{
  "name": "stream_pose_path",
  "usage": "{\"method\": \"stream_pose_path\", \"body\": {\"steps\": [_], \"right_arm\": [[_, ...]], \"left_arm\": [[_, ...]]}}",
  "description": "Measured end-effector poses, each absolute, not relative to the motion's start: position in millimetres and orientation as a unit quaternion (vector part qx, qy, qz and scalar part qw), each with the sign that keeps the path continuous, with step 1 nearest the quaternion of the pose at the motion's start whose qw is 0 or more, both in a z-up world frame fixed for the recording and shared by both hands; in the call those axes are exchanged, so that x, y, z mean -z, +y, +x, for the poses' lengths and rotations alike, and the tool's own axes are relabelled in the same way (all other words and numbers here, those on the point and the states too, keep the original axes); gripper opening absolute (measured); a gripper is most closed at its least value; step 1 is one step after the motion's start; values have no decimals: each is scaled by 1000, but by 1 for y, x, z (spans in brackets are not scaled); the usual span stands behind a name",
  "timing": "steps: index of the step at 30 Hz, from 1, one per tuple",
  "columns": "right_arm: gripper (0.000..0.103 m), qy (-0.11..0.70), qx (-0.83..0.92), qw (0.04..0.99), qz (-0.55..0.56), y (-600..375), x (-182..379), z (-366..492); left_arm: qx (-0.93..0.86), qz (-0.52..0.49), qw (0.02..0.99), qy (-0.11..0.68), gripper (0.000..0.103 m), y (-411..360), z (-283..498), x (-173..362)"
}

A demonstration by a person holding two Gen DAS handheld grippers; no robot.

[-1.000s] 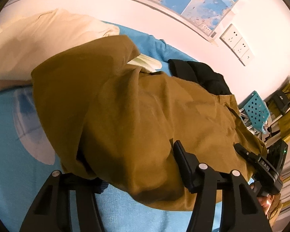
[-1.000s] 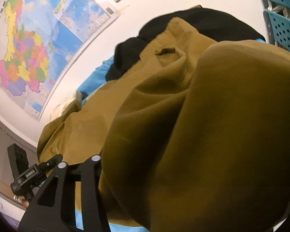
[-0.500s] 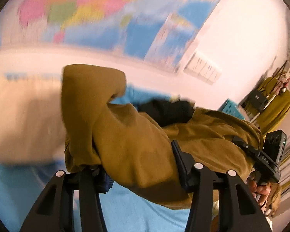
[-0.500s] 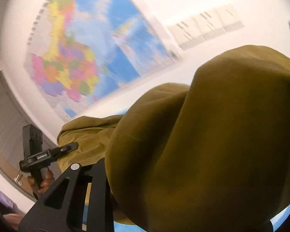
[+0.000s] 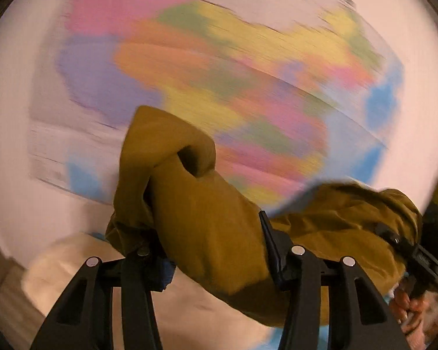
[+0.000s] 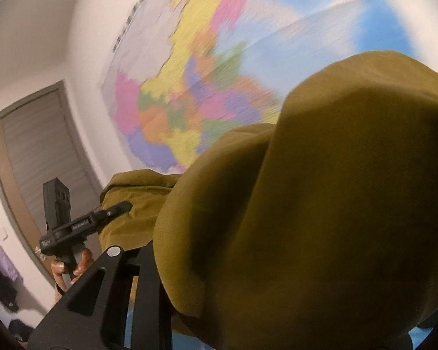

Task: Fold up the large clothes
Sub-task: 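Lift the folded shirt with both tools and carry it onto the cream pillow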

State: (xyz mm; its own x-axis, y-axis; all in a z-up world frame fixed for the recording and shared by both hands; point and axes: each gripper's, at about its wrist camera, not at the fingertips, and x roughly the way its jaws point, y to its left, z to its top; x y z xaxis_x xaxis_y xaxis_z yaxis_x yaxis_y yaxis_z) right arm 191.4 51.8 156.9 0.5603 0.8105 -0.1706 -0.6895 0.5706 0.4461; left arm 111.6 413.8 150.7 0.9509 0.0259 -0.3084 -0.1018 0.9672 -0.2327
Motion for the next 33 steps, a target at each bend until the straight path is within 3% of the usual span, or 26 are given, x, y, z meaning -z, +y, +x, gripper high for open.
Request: {"method": "stream_pose_path", "body": {"steps": [5,8,10,12,16,17,21,25,27,29,33], "right_arm": [[26,240,-480,831,147,163,-95,217],[27,336,-480,801,126,212,-23,226],[33,395,-480,772,130,223,21,226],[42,403,-487,762,141,217,28,221],[58,413,-488,756,141,192,22,212],[68,416,-483,756,147,185,23,214],[75,441,-455,749,193,149,33,220],[74,440,-430,758,217,123,26,219],[65,434,-405,779,202,118,17,213],[64,423,-401,787,200,108,7,207],[63,365,-385,836,142,103,-17,185]], "left_arm": [[-130,-147,970,146,47,512,123,-95],[-171,-169,944,226,48,555,142,-14],[-178,-195,927,266,51,575,142,34],[-171,-216,929,246,59,580,126,51],[-166,-233,925,251,67,583,115,52],[-166,-235,923,256,67,583,116,52],[-181,-226,915,280,75,579,117,49],[-226,-193,911,287,79,567,97,42],[-258,-163,911,278,79,555,84,30],[-272,-150,917,251,79,546,67,17],[-248,-114,937,218,80,532,54,-7]]}}
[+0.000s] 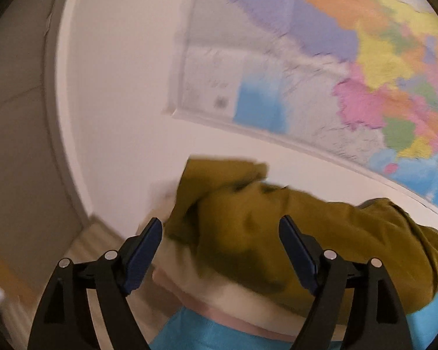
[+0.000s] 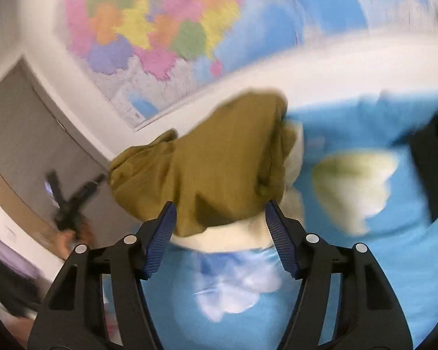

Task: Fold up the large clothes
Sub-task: 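Lift the folded shirt with both tools and carry it onto the cream pillow, then lower the shirt onto the pillow and open both tools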

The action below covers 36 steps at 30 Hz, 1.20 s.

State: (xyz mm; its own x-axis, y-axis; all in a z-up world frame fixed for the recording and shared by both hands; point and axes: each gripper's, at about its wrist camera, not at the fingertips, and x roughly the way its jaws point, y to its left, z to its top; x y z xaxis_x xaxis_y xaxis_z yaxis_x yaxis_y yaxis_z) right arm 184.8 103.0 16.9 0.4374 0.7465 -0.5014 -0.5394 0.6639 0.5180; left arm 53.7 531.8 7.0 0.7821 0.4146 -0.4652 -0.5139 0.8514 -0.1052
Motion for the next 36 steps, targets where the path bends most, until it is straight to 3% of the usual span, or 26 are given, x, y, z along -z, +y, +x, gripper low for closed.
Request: {"method": "stream_pose_path", "body": {"steps": [3,8,11,15,18,22,26,29,36], "right_arm": [[62,302,-398,862,91,105,-40,175],[52,308,-442,841,36,167,-41,198],[45,354,-412,839,27,192,-15,234],[42,435,-410,796,97,176,42,263],[42,443,-404,793,109,165,49,260],[48,414,-393,816,88,160,25,243],[48,353,-403,843,50,151,-2,208],[48,323,-418,849,11,160,-8,185],[46,343,-419,839,-52,188,30,169]], "left_arm": [[-226,-89,942,230,80,535,79,-16],[-271,-70,914,292,80,571,146,-4],[-302,-138,885,327,80,621,161,10],[-281,-271,836,387,88,683,157,55],[-270,-297,833,380,89,687,146,62],[-295,-254,861,327,85,654,121,27],[-280,-173,908,261,85,584,88,-16],[-214,-112,936,254,85,518,77,-32],[-155,-43,949,272,86,431,84,18]]}}
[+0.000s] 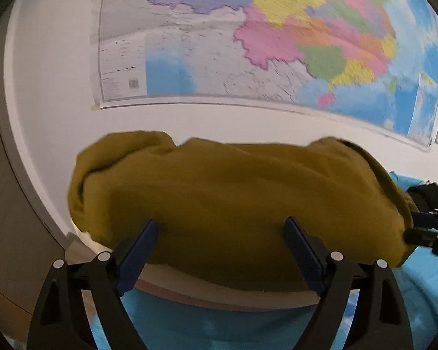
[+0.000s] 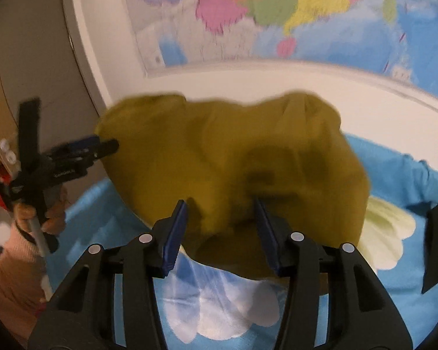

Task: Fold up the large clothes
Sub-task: 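Lower the shirt onto the pillow and open both tools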

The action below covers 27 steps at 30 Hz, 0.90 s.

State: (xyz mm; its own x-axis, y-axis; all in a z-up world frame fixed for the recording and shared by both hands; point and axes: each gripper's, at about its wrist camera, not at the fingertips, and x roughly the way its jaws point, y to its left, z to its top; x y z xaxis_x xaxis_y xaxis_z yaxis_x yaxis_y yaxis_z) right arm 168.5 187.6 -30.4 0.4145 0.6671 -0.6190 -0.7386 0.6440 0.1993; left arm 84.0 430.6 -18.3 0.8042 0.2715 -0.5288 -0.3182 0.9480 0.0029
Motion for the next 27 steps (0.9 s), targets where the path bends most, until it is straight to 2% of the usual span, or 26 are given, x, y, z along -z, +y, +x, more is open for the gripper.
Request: {"method": "stream_pose_path", "body": {"steps": [4,6,8,14,18,27], "right_arm": [[47,344,-412,841,-62,189,37,165],[56,341,-420,839,-50,186,33,162],[57,338,-419,842,-46,184,31,158],[64,330,-424,842,-42,179,29,142],[73,322,-425,845,-43,173,28,129],[82,311,-425,849,-48,162,31,109]], "left_arm": [[-177,-43,944,274,86,429,84,32],[-181,-46,943,276,86,426,80,31],[-191,-49,942,273,86,421,74,29],[-204,-48,942,261,96,396,50,23],[-206,-47,942,261,96,380,40,23],[-207,-72,938,268,96,351,26,36]]}}
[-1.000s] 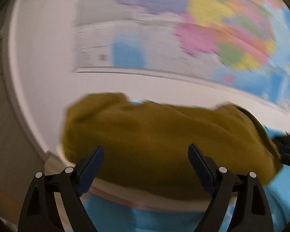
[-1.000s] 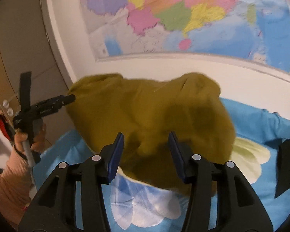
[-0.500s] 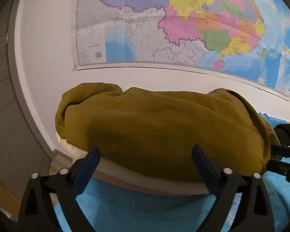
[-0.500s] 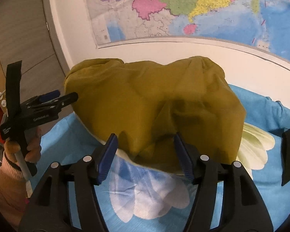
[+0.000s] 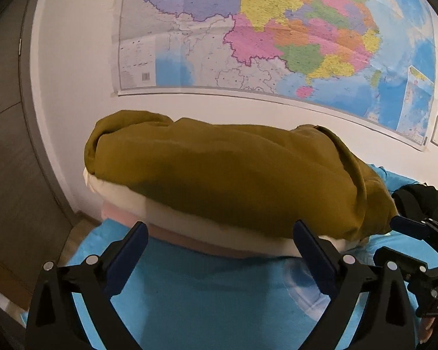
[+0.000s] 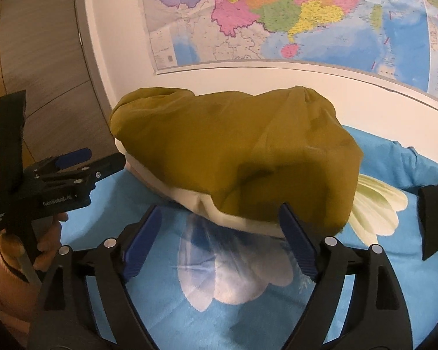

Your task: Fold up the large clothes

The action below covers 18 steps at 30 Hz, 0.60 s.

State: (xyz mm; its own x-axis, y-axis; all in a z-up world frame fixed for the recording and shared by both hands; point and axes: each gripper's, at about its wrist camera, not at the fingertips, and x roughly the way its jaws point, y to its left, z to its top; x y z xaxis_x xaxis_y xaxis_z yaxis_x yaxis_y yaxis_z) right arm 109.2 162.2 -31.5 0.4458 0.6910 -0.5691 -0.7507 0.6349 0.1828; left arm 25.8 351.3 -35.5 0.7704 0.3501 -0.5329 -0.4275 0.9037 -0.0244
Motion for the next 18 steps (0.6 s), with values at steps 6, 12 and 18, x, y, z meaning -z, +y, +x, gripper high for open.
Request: {"method": "stream_pose_path", "body": {"steps": [6,12,18], "right_arm": [[89,319,-419,848,-53,156,40,101],[90,328,-415,848,-42,146,45,100],[90,333,-409,849,-29,135,44,100]], "left_arm": [[-220,-74,931,281,96,338,20,47],[-225,-85,927,288,96,335,13,51],[-221,-83,930,282,96,327,5,49]]}}
